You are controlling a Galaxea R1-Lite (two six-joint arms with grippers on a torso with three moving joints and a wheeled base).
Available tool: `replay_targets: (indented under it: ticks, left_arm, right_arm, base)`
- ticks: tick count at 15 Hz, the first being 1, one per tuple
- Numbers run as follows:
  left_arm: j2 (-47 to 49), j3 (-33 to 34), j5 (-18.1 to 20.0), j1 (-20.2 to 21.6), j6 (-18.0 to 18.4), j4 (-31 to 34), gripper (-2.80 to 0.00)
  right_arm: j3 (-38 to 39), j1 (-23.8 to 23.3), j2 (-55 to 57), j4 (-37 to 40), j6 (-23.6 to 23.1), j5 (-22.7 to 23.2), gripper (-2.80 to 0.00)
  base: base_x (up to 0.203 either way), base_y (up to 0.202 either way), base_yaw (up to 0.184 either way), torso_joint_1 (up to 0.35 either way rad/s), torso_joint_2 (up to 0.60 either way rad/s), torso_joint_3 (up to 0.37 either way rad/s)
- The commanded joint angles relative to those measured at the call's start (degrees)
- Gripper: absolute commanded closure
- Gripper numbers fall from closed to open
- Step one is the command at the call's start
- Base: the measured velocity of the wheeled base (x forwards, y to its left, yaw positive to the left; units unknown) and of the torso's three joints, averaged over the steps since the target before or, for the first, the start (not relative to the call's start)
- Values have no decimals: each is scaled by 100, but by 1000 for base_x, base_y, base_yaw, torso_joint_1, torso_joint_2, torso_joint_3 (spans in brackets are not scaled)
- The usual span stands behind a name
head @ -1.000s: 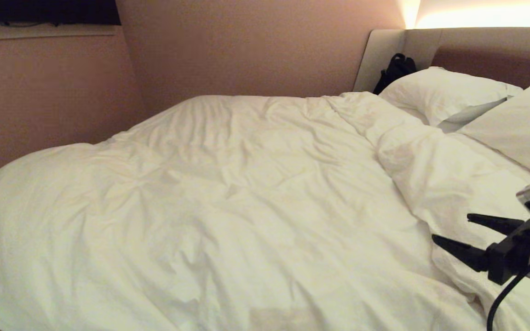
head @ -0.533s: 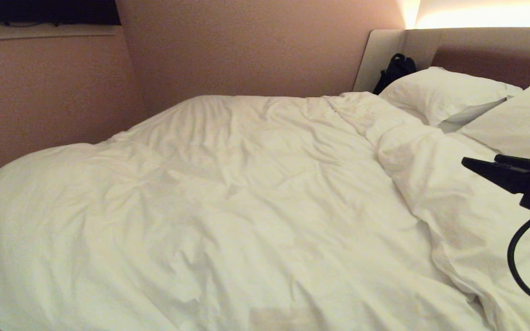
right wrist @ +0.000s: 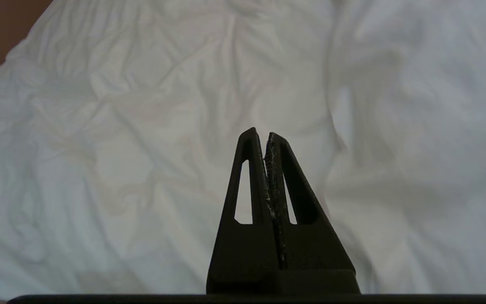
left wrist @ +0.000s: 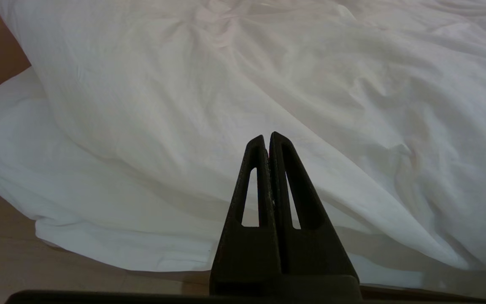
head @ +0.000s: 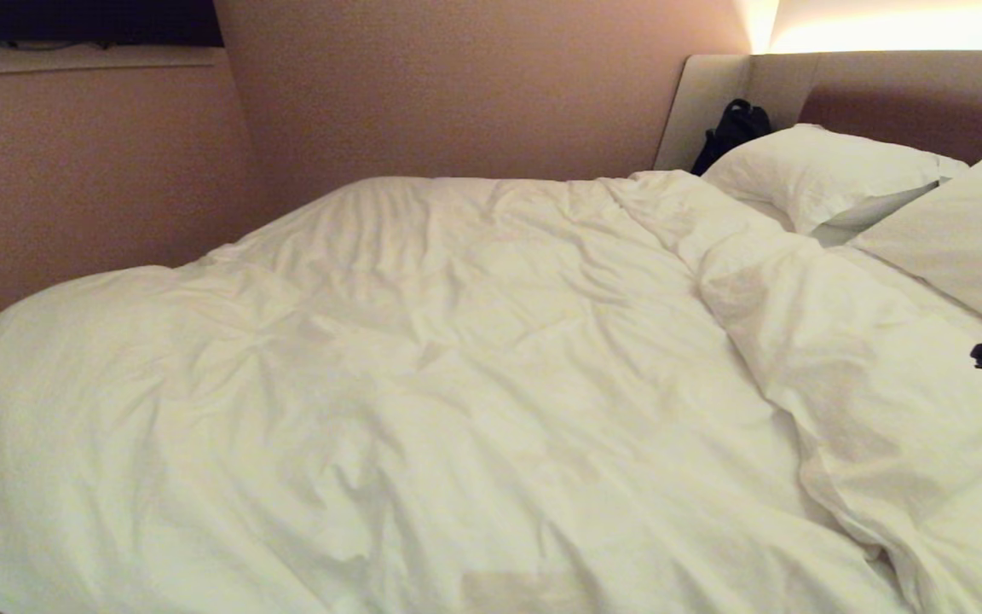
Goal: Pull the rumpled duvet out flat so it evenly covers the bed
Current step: Hold the folded corner of the quilt
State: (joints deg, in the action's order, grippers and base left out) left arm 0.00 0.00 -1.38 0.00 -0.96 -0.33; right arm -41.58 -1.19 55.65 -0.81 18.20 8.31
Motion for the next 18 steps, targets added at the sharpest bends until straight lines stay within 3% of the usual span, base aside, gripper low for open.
replay_targets:
  ticks: [1, 5, 9, 14, 18]
  left_arm:
    - [0, 0, -3, 0, 0, -2, 0]
    - [0, 0, -3, 0, 0, -2, 0]
    - [0, 0, -3, 0, -1, -2, 0]
    - [0, 0, -3, 0, 0, -2, 0]
    - [0, 0, -3, 0, 0, -2, 0]
  right_arm:
    - [-42, -20, -598, 1826, 257, -58, 0]
    - [-182, -69, -1364, 2984, 661, -467, 0]
    - [-96, -67, -2285, 3107, 622, -698, 0]
    - [45, -73, -3528, 3312, 23, -765, 0]
    - [83, 54, -4396, 3394, -799, -1032, 0]
  base:
    - [0, 0, 0, 0, 0, 0]
    - [0, 0, 0, 0, 0, 0]
    - [0, 0, 0, 0, 0, 0]
    - [0, 0, 0, 0, 0, 0]
    - [0, 0, 0, 0, 0, 0]
